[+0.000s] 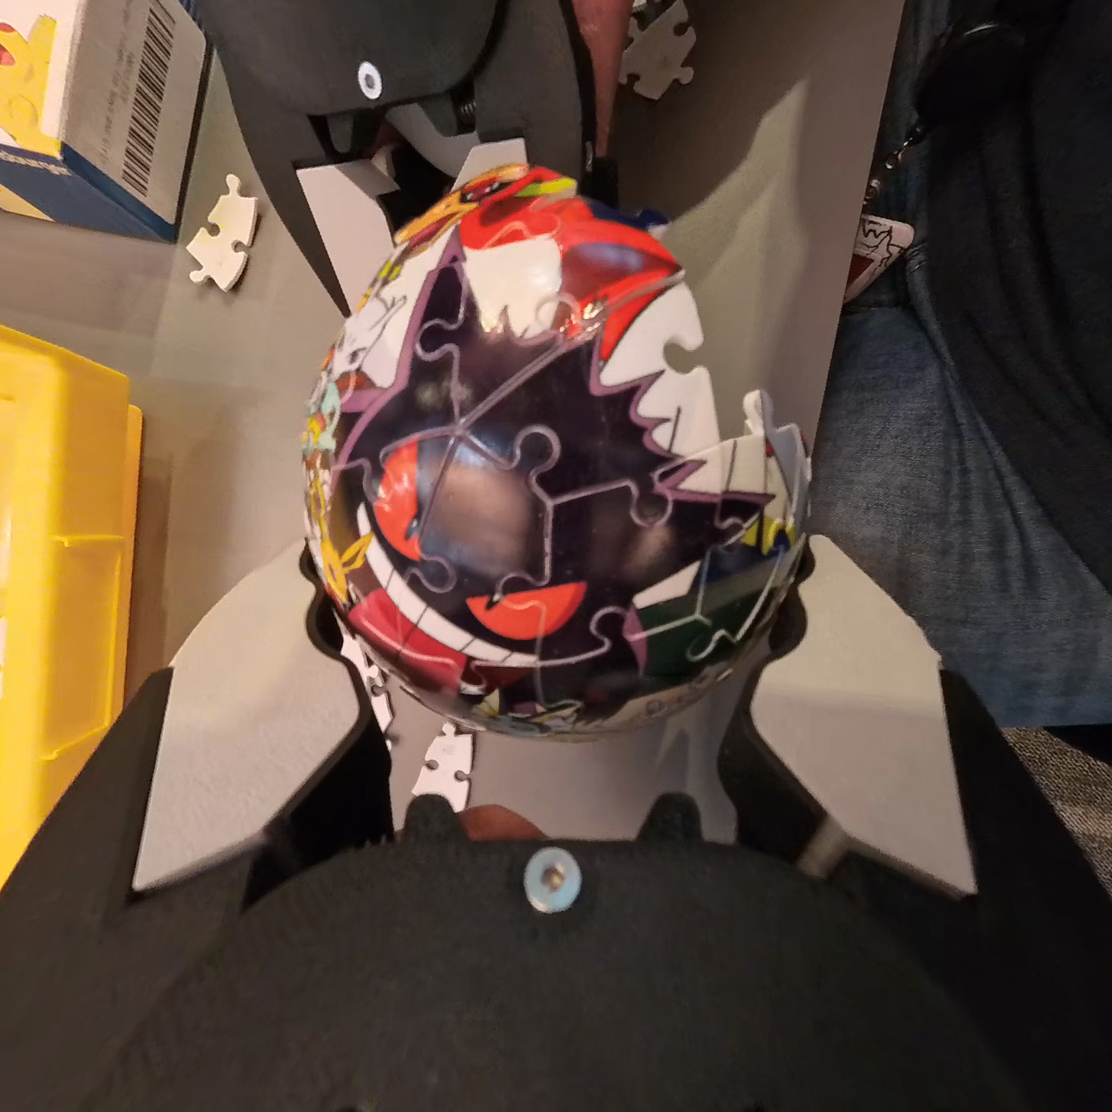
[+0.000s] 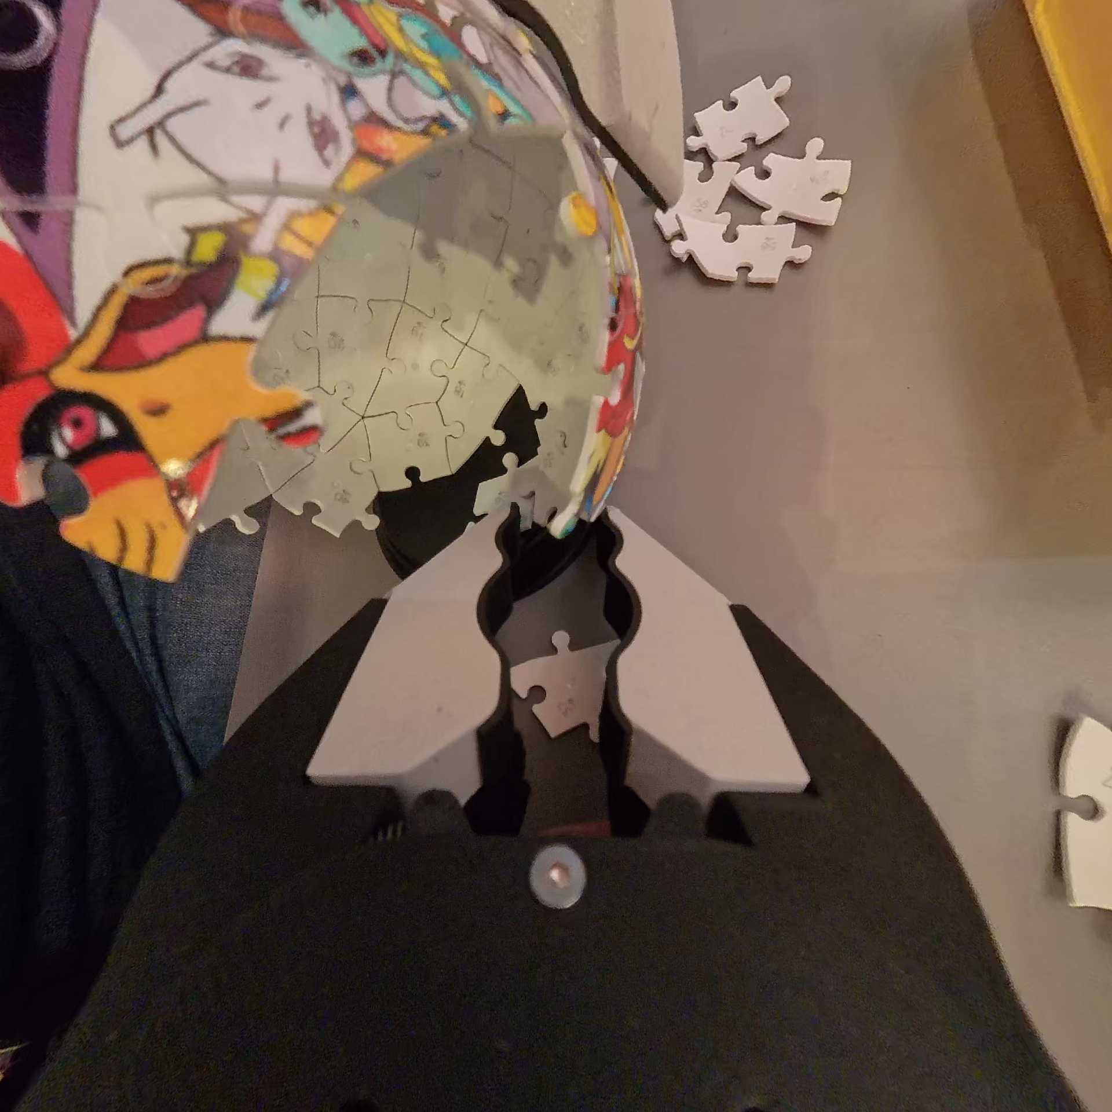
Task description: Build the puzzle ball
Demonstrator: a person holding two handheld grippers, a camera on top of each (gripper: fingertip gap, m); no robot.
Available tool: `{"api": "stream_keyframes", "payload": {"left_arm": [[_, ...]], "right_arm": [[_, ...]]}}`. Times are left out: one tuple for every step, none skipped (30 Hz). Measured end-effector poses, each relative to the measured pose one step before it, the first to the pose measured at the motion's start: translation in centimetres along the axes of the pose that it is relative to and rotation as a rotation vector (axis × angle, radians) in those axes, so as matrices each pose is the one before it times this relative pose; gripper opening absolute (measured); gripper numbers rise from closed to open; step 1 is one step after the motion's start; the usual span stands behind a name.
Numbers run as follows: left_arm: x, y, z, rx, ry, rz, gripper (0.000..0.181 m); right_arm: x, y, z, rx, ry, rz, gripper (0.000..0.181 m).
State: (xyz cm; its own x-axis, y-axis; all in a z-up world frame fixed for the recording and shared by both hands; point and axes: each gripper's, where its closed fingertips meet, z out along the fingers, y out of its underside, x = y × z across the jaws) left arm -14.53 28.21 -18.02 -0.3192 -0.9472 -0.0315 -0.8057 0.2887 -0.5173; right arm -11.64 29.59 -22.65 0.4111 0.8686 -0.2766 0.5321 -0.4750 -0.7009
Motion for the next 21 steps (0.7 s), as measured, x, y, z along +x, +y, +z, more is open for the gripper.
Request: {"api": "stream_keyframes", "payload": {"left_arm": [[-0.033,0.001,0.003,-0.0004,0.0046,0.0023,0.138],[-0.009,0.015,-0.006,-0.0026,0.0044,0.0053,0.138],[-0.03,0.019,0.003,-0.0036,0.0027,0.0073,0.138],[-0.014,0.028,-0.002,-0.0031,0.0042,0.0055,0.138],[-0.021,0.04,-0.02,-0.0037,0.0052,0.0044,0.138],[-0.035,-0.012,0.009,-0.0015,0.0031,0.0041,0.138],[-0.011,-0.056,0.021,0.0021,0.0025,0.0046,0.138],[-0.008,-0.01,0.018,-0.0012,0.0016,0.0051,0.138],[-0.029,0.02,0.001,-0.0024,0.0006,0.0041,0.138],[-0.03,-0.012,0.008,-0.0004,0.0011,0.0022,0.139],[-0.037,-0.001,0.001,-0.0001,0.0002,0.0023,0.139],[0.01,-0.013,0.007,0.0002,0.0013,0.0017,0.139],[0.012,-0.02,0.011,-0.0004,0.0013,0.0035,0.139],[0.004,-0.018,0.01,-0.0012,0.0007,0.003,0.139],[-0.006,-0.012,0.008,-0.0009,0.0006,0.0005,0.139],[0.0,-0.012,0.006,-0.0002,0.0,0.0021,0.139],[-0.014,-0.008,0.004,-0.0002,-0.0019,0.0024,0.139],[-0.064,0.023,-0.014,-0.0022,-0.0051,0.0053,0.138],[-0.031,0.035,-0.008,-0.0024,-0.0014,0.0018,0.139],[0.004,-0.018,0.01,-0.0001,0.0008,0.0011,0.139],[0.005,-0.021,0.022,-0.001,0.0005,0.0039,0.139]], "right_arm": [[-0.01,-0.004,0.001,-0.0001,-0.0019,-0.001,0.023],[0.008,0.001,-0.007,-0.0004,-0.0016,-0.0013,0.024],[0.023,0.001,-0.007,-0.0004,-0.0007,-0.0016,0.024],[0.018,-0.01,-0.003,0.0001,-0.0007,0.0004,0.024],[-0.001,-0.009,0.002,0.0,-0.0009,0.0008,0.024],[0.001,-0.009,0.008,-0.0001,-0.0002,0.0001,0.024],[0.005,0.009,0.01,-0.0006,0.0002,-0.0005,0.025],[-0.01,-0.007,0.0,0.0003,0.0009,-0.0002,0.027],[0.069,-0.061,-0.004,0.0036,0.0062,0.0007,0.029],[0.088,-0.046,0.022,0.002,0.0079,0.0018,0.03],[0.036,-0.079,0.034,0.0026,0.0054,0.0004,0.031],[0.049,-0.087,0.043,0.0031,0.0075,0.0008,0.032],[0.06,-0.058,0.058,0.0014,0.0086,0.0009,0.033],[0.016,-0.059,0.06,0.0021,0.0059,-0.0008,0.034],[0.097,-0.055,0.037,0.0029,0.0103,0.0002,0.033],[0.247,0.012,0.036,-0.0007,0.019,0.0031,0.032],[0.135,-0.044,0.032,0.0034,0.0119,0.0061,0.032],[0.102,-0.047,0.033,0.0044,0.0116,0.0012,0.032],[0.057,-0.011,0.022,0.0009,0.0116,-0.0055,0.033],[-0.045,-0.046,-0.002,0.0016,0.0027,-0.0047,0.031],[-0.156,-0.048,0.002,0.0039,-0.0068,-0.0034,0.031]]}}
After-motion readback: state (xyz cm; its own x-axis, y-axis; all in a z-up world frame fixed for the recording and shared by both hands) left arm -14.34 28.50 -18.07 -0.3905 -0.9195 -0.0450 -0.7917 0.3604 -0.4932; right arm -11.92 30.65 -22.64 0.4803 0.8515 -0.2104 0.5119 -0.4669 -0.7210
